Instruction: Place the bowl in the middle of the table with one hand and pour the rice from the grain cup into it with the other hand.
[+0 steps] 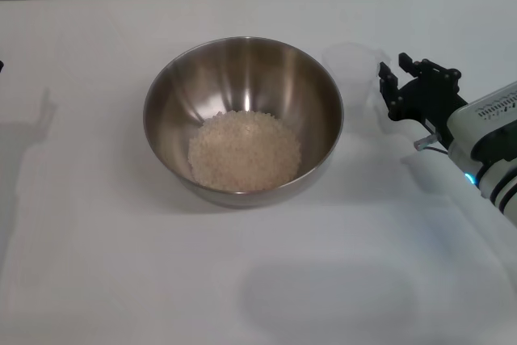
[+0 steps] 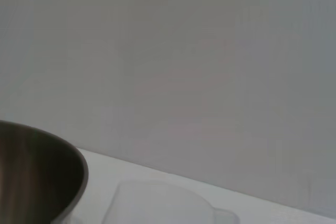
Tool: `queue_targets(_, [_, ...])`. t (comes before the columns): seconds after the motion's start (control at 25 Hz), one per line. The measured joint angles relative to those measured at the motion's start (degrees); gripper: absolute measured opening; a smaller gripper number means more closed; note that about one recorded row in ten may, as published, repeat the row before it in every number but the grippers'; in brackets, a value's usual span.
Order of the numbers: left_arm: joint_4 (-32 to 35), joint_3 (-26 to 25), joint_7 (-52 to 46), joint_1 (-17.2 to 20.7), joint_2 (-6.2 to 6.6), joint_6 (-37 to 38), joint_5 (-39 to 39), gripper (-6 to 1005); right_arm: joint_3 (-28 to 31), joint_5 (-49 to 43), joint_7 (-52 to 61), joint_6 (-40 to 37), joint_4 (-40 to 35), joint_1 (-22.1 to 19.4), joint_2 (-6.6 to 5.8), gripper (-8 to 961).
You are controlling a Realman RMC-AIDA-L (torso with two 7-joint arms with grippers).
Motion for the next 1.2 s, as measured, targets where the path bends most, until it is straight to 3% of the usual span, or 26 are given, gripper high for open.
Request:
queue_targets(0.16, [0.0, 0.0, 0.0, -0.05, 0.0, -0.03, 0.06, 810, 0.2, 0.15, -0.01, -0.38, 0.94, -1.36, 0.06, 256])
queue_targets(0.48, [-0.09, -0.01, 0.0, -0.09, 0.0, -0.1, 0.07, 810, -0.11, -0.07, -0.15, -5.63, 1.77, -4.61, -0.12, 526])
queue_targets(0.72, [-0.1, 0.0, 0.0, -0.07, 0.0, -0.12, -0.02, 810, 0.35, 0.04, -0.02, -11.9, 2.88, -8.7, -0.26, 610])
queue_targets(0.92, [-0.09, -0.39, 0.0, 0.13, 0.07, -0.12, -0.07, 810, 3.67, 0.48, 0.05, -22.23, 3.04, -15.19, -0.29, 680])
queue_targets(1.0, [-0.06, -0.58, 0.0, 0.42, 0.09, -0.12, -0.13, 810, 9.79, 0.74, 0.26, -31.81, 3.22, -20.5, 0.01, 681])
queue_targets(1.2, [0.59, -0.64, 0.02, 0.62, 0.11, -0.12, -0.31, 810, 13.72, 3.2, 1.27, -40.23, 3.74, -24.1, -0.12, 682])
